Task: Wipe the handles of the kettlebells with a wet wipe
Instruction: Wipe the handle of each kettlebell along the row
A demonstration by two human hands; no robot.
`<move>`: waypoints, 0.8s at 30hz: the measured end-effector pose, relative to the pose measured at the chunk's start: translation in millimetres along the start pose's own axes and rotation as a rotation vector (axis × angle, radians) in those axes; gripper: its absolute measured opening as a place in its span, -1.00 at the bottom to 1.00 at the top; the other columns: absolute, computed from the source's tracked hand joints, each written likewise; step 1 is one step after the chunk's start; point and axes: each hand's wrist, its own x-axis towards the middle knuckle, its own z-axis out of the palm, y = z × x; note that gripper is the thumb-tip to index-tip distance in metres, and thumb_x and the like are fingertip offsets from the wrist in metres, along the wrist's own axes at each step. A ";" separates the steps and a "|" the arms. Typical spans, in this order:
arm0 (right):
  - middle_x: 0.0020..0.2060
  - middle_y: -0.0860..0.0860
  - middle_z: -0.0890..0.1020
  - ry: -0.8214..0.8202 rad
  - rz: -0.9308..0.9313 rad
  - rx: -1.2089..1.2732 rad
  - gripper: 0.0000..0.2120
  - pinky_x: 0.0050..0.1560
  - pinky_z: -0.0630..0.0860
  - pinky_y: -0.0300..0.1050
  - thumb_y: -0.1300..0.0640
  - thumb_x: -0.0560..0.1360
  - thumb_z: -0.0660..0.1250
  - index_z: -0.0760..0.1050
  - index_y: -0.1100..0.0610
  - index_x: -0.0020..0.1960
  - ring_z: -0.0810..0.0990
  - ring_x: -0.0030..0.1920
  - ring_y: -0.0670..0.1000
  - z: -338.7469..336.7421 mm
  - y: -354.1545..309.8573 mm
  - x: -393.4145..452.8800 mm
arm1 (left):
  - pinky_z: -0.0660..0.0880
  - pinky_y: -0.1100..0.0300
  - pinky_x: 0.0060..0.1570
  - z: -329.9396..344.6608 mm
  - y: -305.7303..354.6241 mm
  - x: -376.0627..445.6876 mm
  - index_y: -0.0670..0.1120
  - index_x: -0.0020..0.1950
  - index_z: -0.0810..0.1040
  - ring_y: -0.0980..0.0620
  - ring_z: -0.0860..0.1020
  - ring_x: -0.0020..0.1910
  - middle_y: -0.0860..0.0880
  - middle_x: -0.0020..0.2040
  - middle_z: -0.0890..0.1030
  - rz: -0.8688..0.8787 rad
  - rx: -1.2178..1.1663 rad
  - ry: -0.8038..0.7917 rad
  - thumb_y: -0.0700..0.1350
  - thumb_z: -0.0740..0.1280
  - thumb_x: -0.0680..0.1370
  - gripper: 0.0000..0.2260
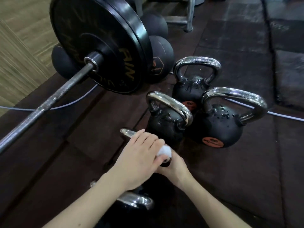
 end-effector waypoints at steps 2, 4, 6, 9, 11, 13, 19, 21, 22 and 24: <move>0.30 -0.21 0.61 -0.005 0.000 -0.004 0.00 0.39 0.49 -0.16 -0.18 0.13 0.72 0.36 -0.33 0.48 0.55 0.31 -0.25 -0.9 -0.4 -0.3 | 0.31 -0.04 0.50 -1.0 -21.7 1.5 -0.04 0.26 0.58 -0.03 0.56 0.19 0.03 0.14 0.60 0.002 0.001 0.054 0.18 0.18 0.67 -0.63; 0.32 -0.22 0.59 -0.011 -0.007 -0.005 0.04 0.43 0.43 -0.23 -0.18 0.13 0.73 0.31 -0.36 0.50 0.53 0.33 -0.27 -1.8 -1.4 -0.1 | 0.36 -0.06 0.41 -8.1 -46.3 2.0 0.00 0.24 0.57 -0.03 0.54 0.16 0.07 0.11 0.57 -0.077 -0.082 0.051 0.21 0.07 0.70 -0.60; 0.33 -0.22 0.58 -0.011 0.011 0.008 0.05 0.48 0.41 -0.16 -0.19 0.12 0.72 0.29 -0.39 0.50 0.51 0.36 -0.25 -2.5 -3.2 0.4 | 0.41 -0.03 0.25 -8.7 -67.4 -1.9 0.12 0.23 0.52 0.01 0.49 0.11 0.15 0.09 0.50 -0.206 -0.226 0.047 0.22 -0.01 0.71 -0.63; 0.36 -0.21 0.58 -0.034 0.035 0.009 0.05 0.50 0.42 -0.05 -0.21 0.12 0.72 0.28 -0.40 0.50 0.51 0.39 -0.21 -2.9 -2.4 -0.4 | 0.42 0.02 0.22 -7.1 -75.9 -4.7 0.23 0.18 0.44 0.10 0.46 0.11 0.23 0.08 0.45 -0.311 -0.404 0.058 0.21 -0.06 0.72 -0.70; 0.37 -0.19 0.58 -0.035 0.045 0.013 0.06 0.50 0.43 -0.03 -0.20 0.12 0.73 0.29 -0.36 0.51 0.52 0.40 -0.19 -3.3 -4.1 -2.2 | 0.39 0.00 0.32 -8.8 -61.5 -5.8 0.16 0.19 0.49 0.06 0.46 0.19 0.19 0.11 0.49 -0.270 -0.360 0.076 0.15 -0.03 0.74 -0.69; 0.38 -0.16 0.57 -0.023 0.047 0.010 0.07 0.48 0.45 -0.03 -0.21 0.13 0.72 0.31 -0.28 0.54 0.53 0.40 -0.19 -3.9 -6.3 -2.2 | 0.30 -0.08 0.47 -12.1 -38.3 -2.2 0.07 0.21 0.57 -0.01 0.50 0.30 0.12 0.15 0.58 -0.162 -0.155 0.057 0.10 0.05 0.72 -0.68; 0.44 -0.16 0.49 -0.096 0.047 -0.045 -0.03 0.47 0.39 -0.21 -0.29 0.25 0.59 0.33 -0.12 0.58 0.45 0.41 -0.28 -11.2 -13.3 -0.6 | 0.25 0.03 0.47 -15.2 4.0 18.8 0.08 0.16 0.59 0.01 0.59 0.13 0.11 0.08 0.60 0.154 -0.059 0.003 0.02 0.25 0.63 -0.83; 0.40 -0.19 0.46 -0.125 0.009 -0.125 -0.07 0.45 0.34 -0.34 -0.18 0.28 0.63 0.30 -0.23 0.57 0.43 0.37 -0.29 -23.0 -11.7 1.6 | 0.30 0.04 0.40 -17.0 -22.6 16.3 0.14 0.15 0.54 0.04 0.58 0.11 0.15 0.06 0.60 0.176 -0.058 0.005 0.00 0.17 0.66 -0.82; 0.37 -0.19 0.45 -0.148 -0.017 -0.172 -0.11 0.45 0.33 -0.37 -0.17 0.30 0.62 0.32 -0.23 0.55 0.43 0.35 -0.30 -34.4 -8.0 2.6 | 0.33 0.04 0.36 -18.3 -36.3 14.3 0.15 0.15 0.54 0.03 0.60 0.10 0.16 0.06 0.62 0.124 -0.096 0.018 0.00 0.12 0.69 -0.79; 0.28 -0.20 0.49 -0.116 -0.054 -0.221 -0.26 0.40 0.42 -0.24 -0.22 0.31 0.60 0.46 -0.20 0.44 0.48 0.29 -0.29 -64.0 -1.4 8.2 | 0.42 0.06 0.26 -18.1 -64.8 9.5 0.14 0.06 0.58 0.04 0.62 0.07 0.18 0.04 0.64 -0.151 -0.285 0.023 0.11 0.01 0.73 -0.65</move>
